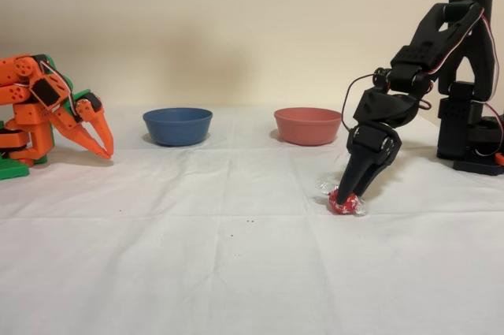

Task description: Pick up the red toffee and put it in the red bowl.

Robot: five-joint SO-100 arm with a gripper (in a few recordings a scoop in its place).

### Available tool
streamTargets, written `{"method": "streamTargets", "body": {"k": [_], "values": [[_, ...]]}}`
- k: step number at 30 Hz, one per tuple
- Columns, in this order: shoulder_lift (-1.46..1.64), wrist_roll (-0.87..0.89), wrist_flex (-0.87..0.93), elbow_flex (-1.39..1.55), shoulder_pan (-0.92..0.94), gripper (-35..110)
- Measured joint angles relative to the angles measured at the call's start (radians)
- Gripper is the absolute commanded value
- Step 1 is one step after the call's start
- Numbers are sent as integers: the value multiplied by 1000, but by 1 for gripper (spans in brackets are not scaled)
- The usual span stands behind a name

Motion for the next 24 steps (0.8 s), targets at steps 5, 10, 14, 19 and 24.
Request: {"method": "streamTargets", "body": {"k": [5, 10, 14, 19, 24], "values": [[0, -17, -2, 0, 0, 7], [0, -15, -2, 0, 0, 7], [14, -14, 8, 11, 0, 7], [80, 2, 44, 61, 5, 7], [184, 5, 84, 130, 31, 7]]}}
